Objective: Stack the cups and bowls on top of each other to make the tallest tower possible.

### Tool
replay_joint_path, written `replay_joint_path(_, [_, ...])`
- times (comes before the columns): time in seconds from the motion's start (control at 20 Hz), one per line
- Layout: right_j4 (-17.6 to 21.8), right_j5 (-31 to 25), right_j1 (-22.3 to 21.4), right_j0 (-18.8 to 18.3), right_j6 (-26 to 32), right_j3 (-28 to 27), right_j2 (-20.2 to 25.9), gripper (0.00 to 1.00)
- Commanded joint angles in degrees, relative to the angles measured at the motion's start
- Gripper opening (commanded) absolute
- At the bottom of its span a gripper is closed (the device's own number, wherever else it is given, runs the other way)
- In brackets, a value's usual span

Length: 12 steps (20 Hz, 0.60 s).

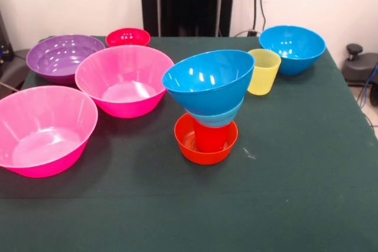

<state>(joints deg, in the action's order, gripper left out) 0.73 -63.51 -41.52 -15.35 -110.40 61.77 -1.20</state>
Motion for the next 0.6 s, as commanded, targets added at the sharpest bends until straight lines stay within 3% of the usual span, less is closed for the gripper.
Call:
replay_joint_path(0.05, [7.4,-2.5,12.3,-1.5,15.6,-16.3,8.9,1.0])
replay_joint_path(0.6, [7.2,5.7,21.1,-1.0,11.1,-21.5,9.1,1.0])
